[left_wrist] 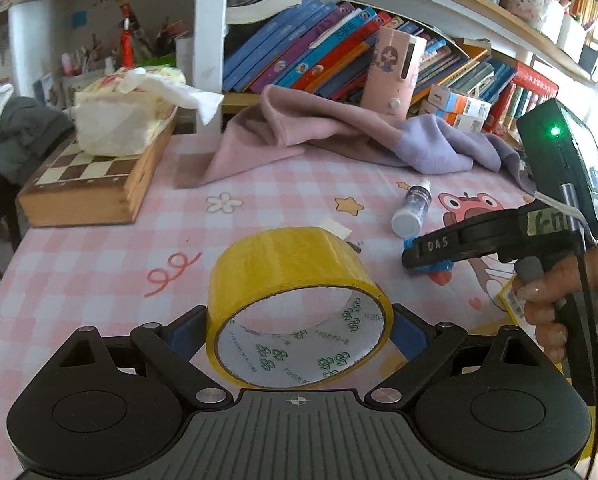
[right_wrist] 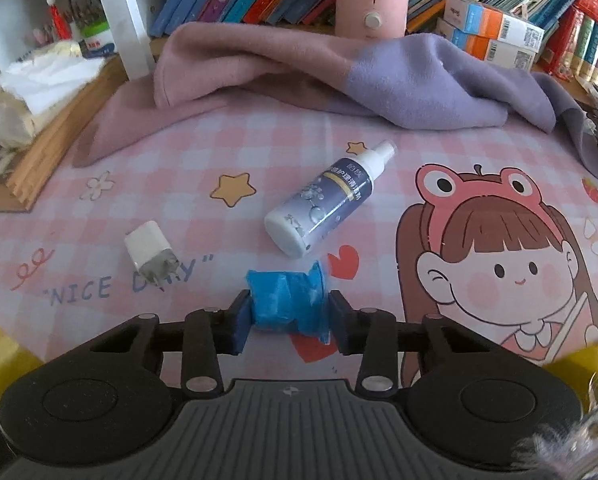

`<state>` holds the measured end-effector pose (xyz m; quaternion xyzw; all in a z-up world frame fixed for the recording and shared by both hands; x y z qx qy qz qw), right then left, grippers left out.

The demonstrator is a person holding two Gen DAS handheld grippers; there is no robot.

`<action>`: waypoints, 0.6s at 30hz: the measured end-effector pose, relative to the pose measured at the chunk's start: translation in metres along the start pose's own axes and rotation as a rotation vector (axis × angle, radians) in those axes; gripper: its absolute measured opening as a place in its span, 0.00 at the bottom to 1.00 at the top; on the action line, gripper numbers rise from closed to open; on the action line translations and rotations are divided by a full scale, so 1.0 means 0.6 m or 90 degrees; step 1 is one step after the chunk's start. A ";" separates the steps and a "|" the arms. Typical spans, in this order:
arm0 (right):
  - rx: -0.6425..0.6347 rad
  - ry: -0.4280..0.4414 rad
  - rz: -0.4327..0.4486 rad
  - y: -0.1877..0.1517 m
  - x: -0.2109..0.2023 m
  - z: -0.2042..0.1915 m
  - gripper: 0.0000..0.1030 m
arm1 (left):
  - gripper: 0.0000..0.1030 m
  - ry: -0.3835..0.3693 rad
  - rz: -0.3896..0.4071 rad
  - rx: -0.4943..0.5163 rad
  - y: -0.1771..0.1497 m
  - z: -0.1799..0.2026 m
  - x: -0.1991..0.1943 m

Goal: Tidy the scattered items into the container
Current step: 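Grasp the yellow tape roll with the left tool while the right tool grasps the blue packet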

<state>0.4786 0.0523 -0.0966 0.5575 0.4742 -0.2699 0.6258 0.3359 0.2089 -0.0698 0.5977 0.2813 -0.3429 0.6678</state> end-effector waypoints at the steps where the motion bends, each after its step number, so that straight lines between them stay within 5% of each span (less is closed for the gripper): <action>1: -0.001 0.004 0.003 -0.002 -0.007 -0.001 0.36 | 0.92 0.000 0.001 -0.003 -0.002 -0.001 -0.007; 18: -0.106 0.057 0.101 -0.125 -0.195 -0.036 0.36 | 0.92 -0.035 0.052 -0.028 -0.044 0.016 -0.130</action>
Point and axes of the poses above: each gripper's, at about its wrist camera, not at the fingertips, and x roughly the way its jaws point, z to its right, y to its top, the point moved 1 cm from there along x, roughly the way its jaws point, and after that the axes turned 8 degrees about -z, right-handed, at the moved point
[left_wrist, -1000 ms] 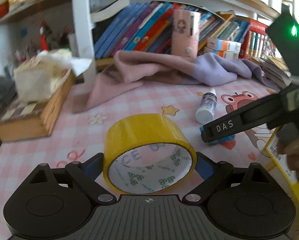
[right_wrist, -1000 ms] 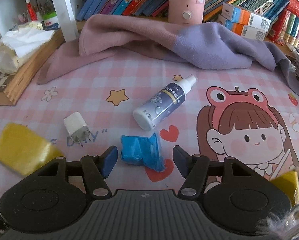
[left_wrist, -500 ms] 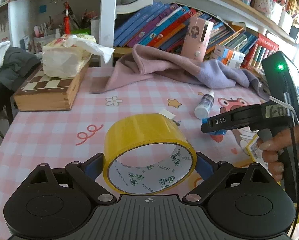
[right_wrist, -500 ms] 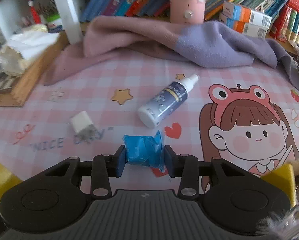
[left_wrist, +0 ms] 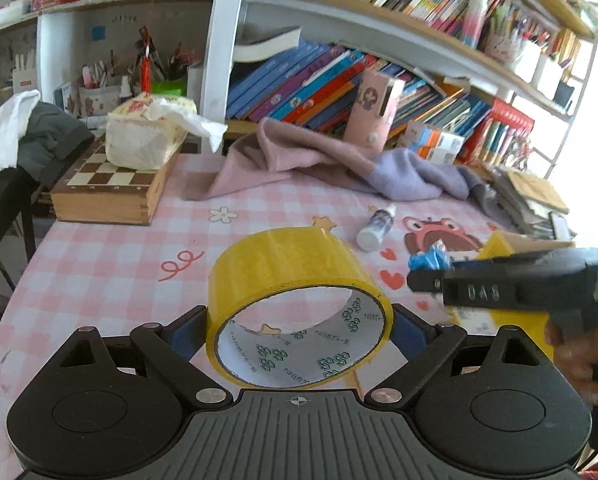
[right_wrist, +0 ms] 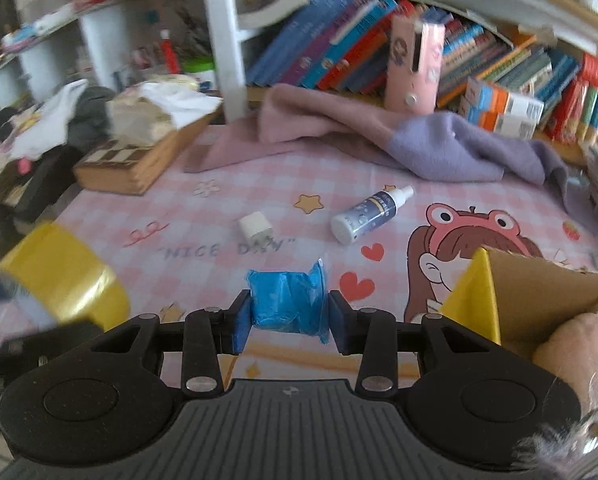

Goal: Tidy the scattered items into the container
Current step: 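Grasp the yellow tape roll with the left tool while the right tool grasps the blue packet, then lift and carry the tape roll and blue packet in both tools over the yellow box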

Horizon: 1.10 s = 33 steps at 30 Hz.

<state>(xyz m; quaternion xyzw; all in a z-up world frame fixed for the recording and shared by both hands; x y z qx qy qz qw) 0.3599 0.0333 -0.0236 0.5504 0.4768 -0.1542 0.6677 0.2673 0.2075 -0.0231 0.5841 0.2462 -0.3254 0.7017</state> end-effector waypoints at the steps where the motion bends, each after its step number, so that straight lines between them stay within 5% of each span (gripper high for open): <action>1: -0.008 0.001 0.002 -0.010 -0.012 -0.004 0.36 | 0.92 -0.002 0.004 0.000 -0.004 0.003 -0.009; 33: -0.016 -0.023 0.044 -0.337 -0.276 -0.126 0.36 | 0.92 -0.078 0.050 -0.026 -0.250 0.061 -0.276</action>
Point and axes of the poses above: each gripper's, at about its wrist camera, not at the fingertips, and x roughly the way its jaws point, z to its right, y to its top, the point moved 1 cm from there along x, roughly the way its jaws point, and after that the axes turned 8 degrees about -z, right-handed, at the moved point
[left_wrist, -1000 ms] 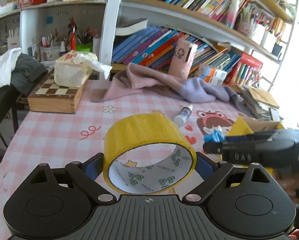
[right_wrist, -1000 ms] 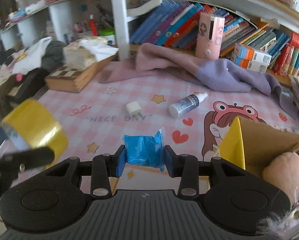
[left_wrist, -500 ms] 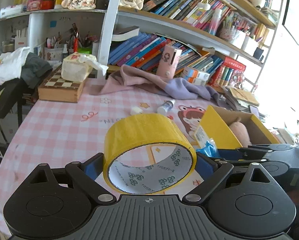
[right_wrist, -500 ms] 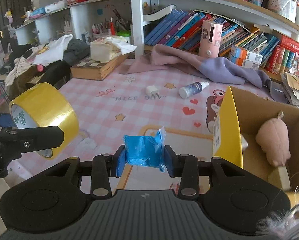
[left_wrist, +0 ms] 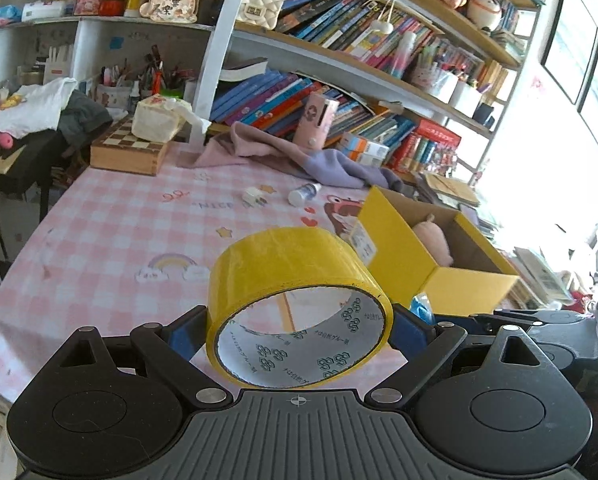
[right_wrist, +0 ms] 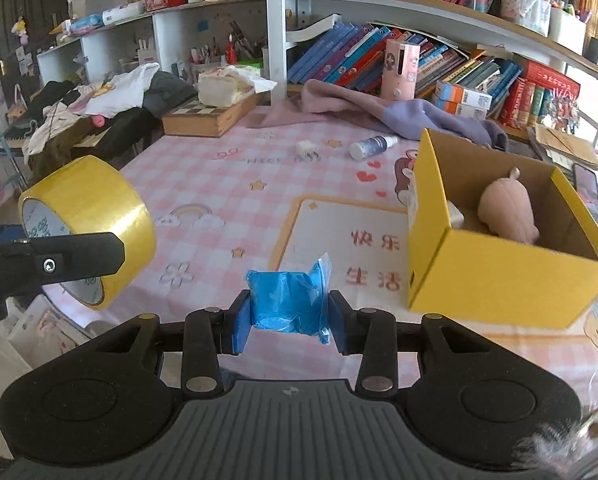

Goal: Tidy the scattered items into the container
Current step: 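Lift and carry the tape roll and blue packet in both tools over the yellow box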

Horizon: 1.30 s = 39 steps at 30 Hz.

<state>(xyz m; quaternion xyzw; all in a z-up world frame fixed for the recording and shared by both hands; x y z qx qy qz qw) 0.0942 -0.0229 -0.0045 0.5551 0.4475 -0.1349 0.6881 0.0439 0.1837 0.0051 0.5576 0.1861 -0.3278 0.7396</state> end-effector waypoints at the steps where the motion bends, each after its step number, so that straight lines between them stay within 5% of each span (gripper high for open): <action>1: -0.001 -0.002 0.003 -0.005 -0.008 -0.002 0.36 | 0.92 -0.003 0.000 0.003 -0.003 0.003 -0.005; 12: 0.021 -0.042 0.005 -0.049 -0.064 0.001 0.36 | 0.92 -0.040 -0.016 0.024 -0.036 0.029 -0.032; 39: 0.209 -0.188 -0.008 -0.184 -0.171 0.130 0.36 | 0.92 -0.217 -0.100 0.172 -0.063 0.199 0.037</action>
Point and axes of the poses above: each gripper's, at about its wrist camera, not at the fingertips, and x roughly the way its jaws point, z to its right, y to its top, the point moved 1 cm from there along x, roughly the way its jaws point, and after that the axes turned 8 degrees about -z, right-handed, at the moved point
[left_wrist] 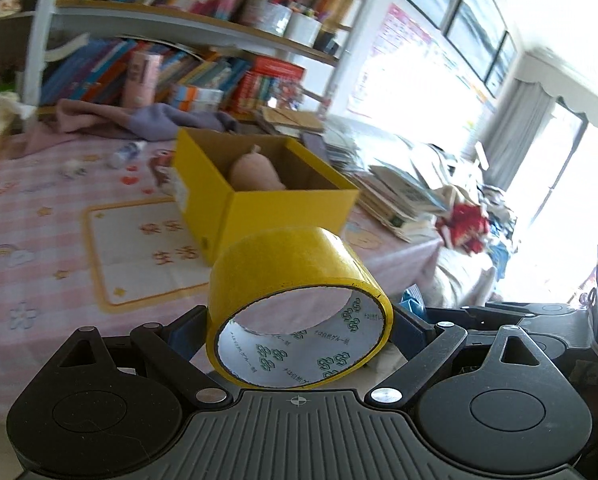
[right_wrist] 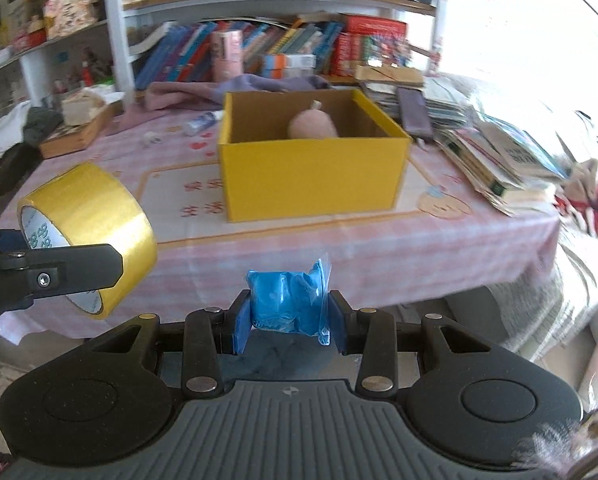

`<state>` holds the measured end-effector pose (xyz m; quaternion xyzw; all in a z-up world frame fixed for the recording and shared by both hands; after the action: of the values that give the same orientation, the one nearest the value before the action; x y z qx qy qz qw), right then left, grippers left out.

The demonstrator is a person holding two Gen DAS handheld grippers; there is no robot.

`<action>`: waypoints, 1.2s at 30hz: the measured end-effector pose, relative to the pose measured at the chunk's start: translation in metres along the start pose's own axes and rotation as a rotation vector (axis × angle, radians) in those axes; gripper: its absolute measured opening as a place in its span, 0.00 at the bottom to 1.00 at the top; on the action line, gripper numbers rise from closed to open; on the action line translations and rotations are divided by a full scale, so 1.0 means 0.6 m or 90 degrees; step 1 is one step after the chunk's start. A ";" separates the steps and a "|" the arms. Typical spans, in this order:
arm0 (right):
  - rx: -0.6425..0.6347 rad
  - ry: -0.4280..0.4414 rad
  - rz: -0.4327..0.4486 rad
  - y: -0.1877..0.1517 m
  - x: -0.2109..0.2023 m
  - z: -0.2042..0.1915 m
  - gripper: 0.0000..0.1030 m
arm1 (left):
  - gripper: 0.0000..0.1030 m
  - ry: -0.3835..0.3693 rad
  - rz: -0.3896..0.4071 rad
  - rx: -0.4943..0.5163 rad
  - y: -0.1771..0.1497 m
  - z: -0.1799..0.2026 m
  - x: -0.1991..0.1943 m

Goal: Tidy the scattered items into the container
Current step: 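Lift and carry the tape roll and blue packet in both tools over the yellow box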

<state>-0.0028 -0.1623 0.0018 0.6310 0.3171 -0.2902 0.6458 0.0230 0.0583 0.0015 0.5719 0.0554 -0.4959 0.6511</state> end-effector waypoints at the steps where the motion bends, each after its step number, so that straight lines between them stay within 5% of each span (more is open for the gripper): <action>1: 0.007 -0.005 -0.002 -0.002 -0.001 0.008 0.36 | 0.92 -0.007 -0.005 0.006 0.001 0.005 0.006; 24: 0.055 -0.027 -0.028 0.013 0.028 0.061 0.36 | 0.92 -0.048 -0.041 0.057 0.039 0.044 0.079; 36: 0.037 -0.013 -0.023 0.072 0.074 0.074 0.35 | 0.92 -0.024 -0.007 0.062 0.079 0.027 0.101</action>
<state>0.0606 -0.2037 -0.0052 0.6410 0.3131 -0.3171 0.6249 0.0793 0.0033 0.0009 0.5935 0.0222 -0.5123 0.6204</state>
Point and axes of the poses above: each gripper's, at about its wrist camera, not at the fingertips, and x roughly the way its jaws point, z to its right, y to its top, the point moved 1 cm from there along x, roughly the way its jaws point, and after that the axes turned 8 degrees about -z, right-handed, at the moved point
